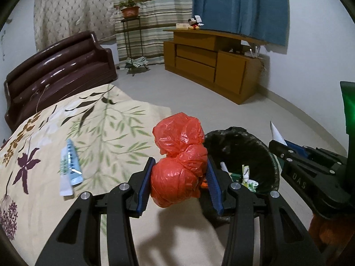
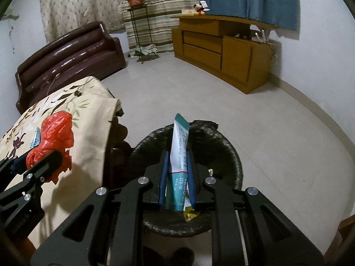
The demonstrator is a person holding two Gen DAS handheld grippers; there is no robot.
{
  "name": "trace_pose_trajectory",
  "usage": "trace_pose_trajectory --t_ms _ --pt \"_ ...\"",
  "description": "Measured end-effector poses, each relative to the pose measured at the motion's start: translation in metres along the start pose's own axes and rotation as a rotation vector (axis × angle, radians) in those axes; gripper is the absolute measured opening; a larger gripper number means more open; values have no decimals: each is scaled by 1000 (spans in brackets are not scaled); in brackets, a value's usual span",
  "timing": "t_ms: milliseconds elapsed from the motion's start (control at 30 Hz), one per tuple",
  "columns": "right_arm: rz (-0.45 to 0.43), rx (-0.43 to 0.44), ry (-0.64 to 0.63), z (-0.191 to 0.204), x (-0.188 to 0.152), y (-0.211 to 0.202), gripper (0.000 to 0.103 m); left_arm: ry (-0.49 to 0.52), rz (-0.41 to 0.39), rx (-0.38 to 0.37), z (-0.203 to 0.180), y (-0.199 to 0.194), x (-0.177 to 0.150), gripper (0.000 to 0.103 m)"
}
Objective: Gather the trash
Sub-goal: 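Carry the red bag and teal tube over the black bin, then open both grippers to drop the red bag and teal tube into the bin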
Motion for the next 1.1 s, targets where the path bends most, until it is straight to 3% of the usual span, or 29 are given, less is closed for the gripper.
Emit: trace_pose_trajectory --t_ms 967,1067,1100 --pt "31 -32 61 -32 7 41 16 29 34 14 -24 57 19 46" --pt "35 -30 62 -33 7 42 21 26 42 10 -24 59 19 49" --pt "35 -32 63 -33 8 43 27 23 42 11 -23 59 19 52"
Point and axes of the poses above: each gripper's, at about its wrist camera, not at the fingertips, and y roughly the way its jaws point, z to its left, x to its top, the point moved 10 cm from there along y, roughly the way its jaws point, and after that the axes turned 10 degrees about -x, right-handed, at the moved point
